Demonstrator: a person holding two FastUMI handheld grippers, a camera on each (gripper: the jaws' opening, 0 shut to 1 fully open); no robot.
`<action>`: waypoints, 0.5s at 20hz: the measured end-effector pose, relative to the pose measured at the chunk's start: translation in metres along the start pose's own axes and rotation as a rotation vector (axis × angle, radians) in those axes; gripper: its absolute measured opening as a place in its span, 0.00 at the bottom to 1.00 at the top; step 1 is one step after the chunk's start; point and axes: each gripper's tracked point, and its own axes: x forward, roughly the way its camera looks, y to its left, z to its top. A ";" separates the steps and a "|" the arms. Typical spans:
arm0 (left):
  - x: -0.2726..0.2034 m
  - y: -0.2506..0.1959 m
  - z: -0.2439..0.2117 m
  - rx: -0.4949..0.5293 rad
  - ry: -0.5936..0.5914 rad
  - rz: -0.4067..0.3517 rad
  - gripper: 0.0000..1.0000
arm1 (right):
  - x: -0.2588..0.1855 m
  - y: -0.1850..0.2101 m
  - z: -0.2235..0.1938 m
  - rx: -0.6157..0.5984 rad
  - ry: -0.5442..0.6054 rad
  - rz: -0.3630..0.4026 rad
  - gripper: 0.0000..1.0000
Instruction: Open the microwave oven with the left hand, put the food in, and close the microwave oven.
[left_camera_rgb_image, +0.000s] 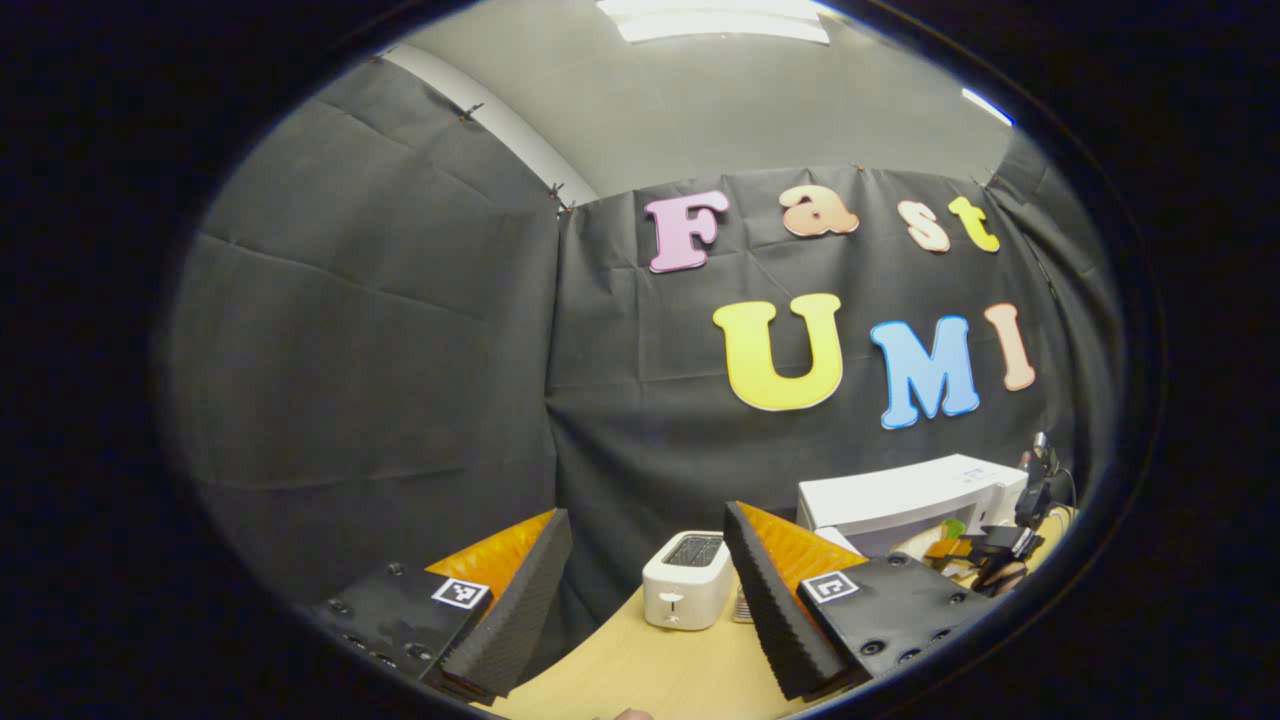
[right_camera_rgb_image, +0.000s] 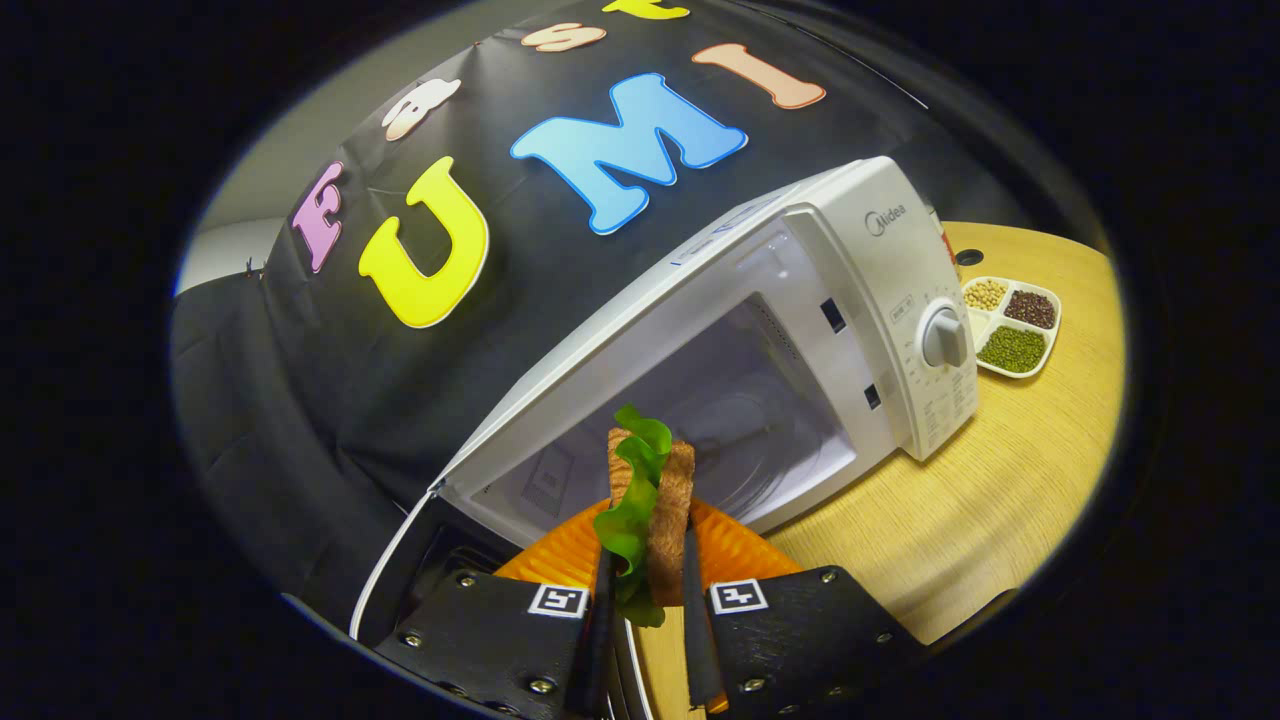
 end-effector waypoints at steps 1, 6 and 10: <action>0.000 0.002 -0.002 0.008 0.005 0.002 0.97 | 0.010 0.000 0.001 -0.002 -0.010 0.000 0.30; 0.002 0.008 -0.015 0.044 0.038 0.016 0.94 | 0.048 -0.004 -0.008 -0.038 -0.036 0.006 0.30; 0.000 0.009 -0.022 0.087 0.051 0.014 1.00 | 0.067 -0.020 -0.015 -0.069 -0.039 -0.031 0.30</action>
